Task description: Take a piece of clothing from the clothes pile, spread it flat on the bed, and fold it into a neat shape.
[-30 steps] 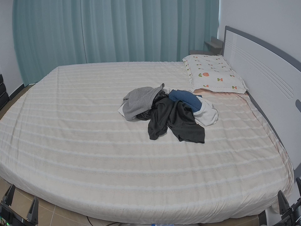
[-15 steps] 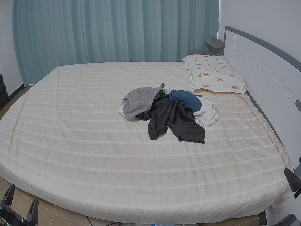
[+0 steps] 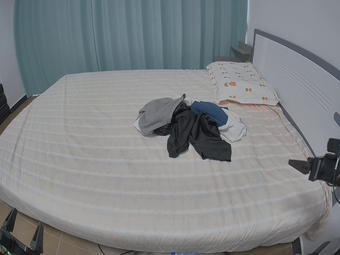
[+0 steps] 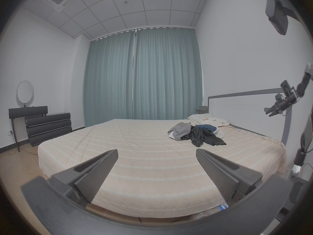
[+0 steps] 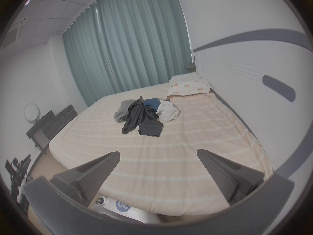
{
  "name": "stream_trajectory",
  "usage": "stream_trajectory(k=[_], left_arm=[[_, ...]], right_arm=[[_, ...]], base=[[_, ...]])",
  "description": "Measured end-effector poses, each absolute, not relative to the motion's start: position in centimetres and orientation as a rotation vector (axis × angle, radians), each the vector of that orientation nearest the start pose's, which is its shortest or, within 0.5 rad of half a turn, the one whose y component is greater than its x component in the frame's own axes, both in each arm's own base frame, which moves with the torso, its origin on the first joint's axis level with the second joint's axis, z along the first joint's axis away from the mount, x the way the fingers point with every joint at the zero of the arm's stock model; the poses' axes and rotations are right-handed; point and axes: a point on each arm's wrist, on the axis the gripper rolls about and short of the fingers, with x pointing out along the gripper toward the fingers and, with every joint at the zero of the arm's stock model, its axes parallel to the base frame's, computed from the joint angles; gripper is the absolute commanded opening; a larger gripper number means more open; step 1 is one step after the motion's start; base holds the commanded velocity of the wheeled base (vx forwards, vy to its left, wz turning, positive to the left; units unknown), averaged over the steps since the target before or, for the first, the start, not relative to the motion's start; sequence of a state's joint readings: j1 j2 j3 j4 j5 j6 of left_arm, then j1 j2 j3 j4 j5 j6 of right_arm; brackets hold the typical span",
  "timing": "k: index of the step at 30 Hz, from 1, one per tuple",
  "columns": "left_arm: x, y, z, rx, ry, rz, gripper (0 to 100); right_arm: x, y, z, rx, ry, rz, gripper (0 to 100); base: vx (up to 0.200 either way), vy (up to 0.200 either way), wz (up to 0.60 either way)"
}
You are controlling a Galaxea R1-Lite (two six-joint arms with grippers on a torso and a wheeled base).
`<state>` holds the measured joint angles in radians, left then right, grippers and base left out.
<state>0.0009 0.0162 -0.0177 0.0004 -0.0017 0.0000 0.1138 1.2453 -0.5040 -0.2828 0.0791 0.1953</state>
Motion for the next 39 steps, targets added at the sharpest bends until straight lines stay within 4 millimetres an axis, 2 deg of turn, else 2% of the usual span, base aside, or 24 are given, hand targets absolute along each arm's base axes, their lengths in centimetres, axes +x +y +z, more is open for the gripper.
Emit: stream_trajectory(k=[5, 10, 17, 22, 23, 26, 31, 35, 39], left_arm=[[-2.3, 0.0, 8.1, 0.000, -0.001, 0.000, 100], [-2.3, 0.0, 8.1, 0.000, -0.001, 0.000, 100], [-2.3, 0.0, 8.1, 0.000, -0.001, 0.000, 100], [-2.3, 0.0, 8.1, 0.000, -0.001, -0.001, 100], [-2.3, 0.0, 8.1, 0.000, -0.001, 0.000, 100], [-2.3, 0.0, 8.1, 0.000, -0.001, 0.000, 100], [-2.3, 0.0, 8.1, 0.000, -0.001, -0.001, 100], [-2.3, 0.0, 8.1, 0.000, -0.001, -0.001, 100], [-2.3, 0.0, 8.1, 0.000, -0.001, 0.000, 100]], right_arm=[[23.6, 3.7, 16.9, 0.212, 0.541, 0.132, 100], [30.0, 5.6, 15.0, 0.231, 0.588, 0.112, 100], [38.9, 8.8, 10.2, 0.254, 0.630, 0.081, 100], [43.9, 10.9, 6.6, 0.277, 0.644, 0.057, 100], [45.1, 11.5, 5.3, 0.283, 0.651, 0.046, 100], [46.7, 12.4, 3.2, 0.290, 0.667, 0.029, 100], [48.2, 13.4, -0.3, 0.293, 0.709, 0.002, 100], [48.7, 13.6, -2.1, 0.286, 0.723, -0.024, 100], [49.1, 14.0, -2.7, 0.286, 0.716, -0.031, 100]], base=[[0.000, 0.000, 0.00], [0.000, 0.000, 0.00], [0.000, 0.000, 0.00], [0.000, 0.000, 0.00], [0.000, 0.000, 0.00], [0.000, 0.000, 0.00], [0.000, 0.000, 0.00], [0.000, 0.000, 0.00], [0.000, 0.000, 0.00]])
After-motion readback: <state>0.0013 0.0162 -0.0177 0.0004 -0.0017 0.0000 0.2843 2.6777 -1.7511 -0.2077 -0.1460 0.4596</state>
